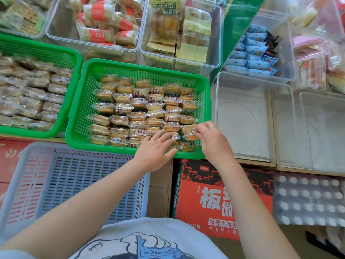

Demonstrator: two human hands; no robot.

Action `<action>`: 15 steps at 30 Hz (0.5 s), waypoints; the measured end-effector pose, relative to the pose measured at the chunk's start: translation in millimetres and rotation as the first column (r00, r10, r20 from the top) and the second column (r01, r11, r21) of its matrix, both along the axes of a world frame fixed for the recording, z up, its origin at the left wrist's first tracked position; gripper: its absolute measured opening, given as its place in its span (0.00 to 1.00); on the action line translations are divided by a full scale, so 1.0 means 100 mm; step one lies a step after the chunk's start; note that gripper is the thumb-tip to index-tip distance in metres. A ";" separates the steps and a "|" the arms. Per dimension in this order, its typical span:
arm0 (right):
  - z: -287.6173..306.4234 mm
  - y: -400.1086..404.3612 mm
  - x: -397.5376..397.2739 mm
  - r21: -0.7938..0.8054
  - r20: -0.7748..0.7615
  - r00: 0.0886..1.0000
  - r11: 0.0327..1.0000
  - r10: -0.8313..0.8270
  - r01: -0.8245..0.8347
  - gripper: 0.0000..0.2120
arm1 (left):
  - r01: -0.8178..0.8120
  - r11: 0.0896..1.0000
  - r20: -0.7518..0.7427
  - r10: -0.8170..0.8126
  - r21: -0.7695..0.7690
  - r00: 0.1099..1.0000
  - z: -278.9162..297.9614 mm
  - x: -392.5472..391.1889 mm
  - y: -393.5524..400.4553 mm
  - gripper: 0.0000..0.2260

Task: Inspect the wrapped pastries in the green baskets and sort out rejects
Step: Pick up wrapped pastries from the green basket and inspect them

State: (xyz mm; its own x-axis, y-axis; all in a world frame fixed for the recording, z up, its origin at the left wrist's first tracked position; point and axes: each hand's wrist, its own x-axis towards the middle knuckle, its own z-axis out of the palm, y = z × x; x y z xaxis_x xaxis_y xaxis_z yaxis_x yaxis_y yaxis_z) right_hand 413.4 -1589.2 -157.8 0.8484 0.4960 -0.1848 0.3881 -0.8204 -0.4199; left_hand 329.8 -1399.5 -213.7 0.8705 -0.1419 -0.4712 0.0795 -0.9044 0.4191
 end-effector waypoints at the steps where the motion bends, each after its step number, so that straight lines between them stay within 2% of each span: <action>1: -0.07 0.03 -0.01 -0.023 -0.017 1.000 1.000 0.012 -0.013 0.07 | -0.002 1.000 0.005 0.002 0.003 1.000 -0.01 0.00 0.00 0.26; 3: -0.22 0.07 -0.04 -0.097 -0.043 0.998 0.994 0.049 -0.053 0.06 | -0.005 1.000 0.020 0.005 0.008 1.000 -0.03 -0.01 -0.01 0.26; 6: -0.42 0.09 -0.09 -0.264 0.032 0.992 0.959 0.118 -0.106 0.09 | -0.009 1.000 0.044 0.008 0.022 0.999 -0.05 -0.01 -0.02 0.26; 9: -0.47 0.14 -0.10 -0.323 0.143 0.985 0.945 0.093 -0.042 0.08 | 0.001 0.999 0.060 -0.003 0.038 0.998 -0.07 -0.01 -0.02 0.26; 13: -0.44 0.20 0.01 -0.431 0.134 0.980 0.899 0.148 -0.077 0.12 | 0.016 0.998 0.079 -0.020 0.055 0.997 -0.08 -0.02 -0.02 0.27; 15: -0.41 0.23 0.07 -0.400 0.180 0.973 0.914 0.144 -0.062 0.10 | 0.021 0.998 0.081 -0.027 0.065 0.996 -0.08 -0.02 -0.02 0.27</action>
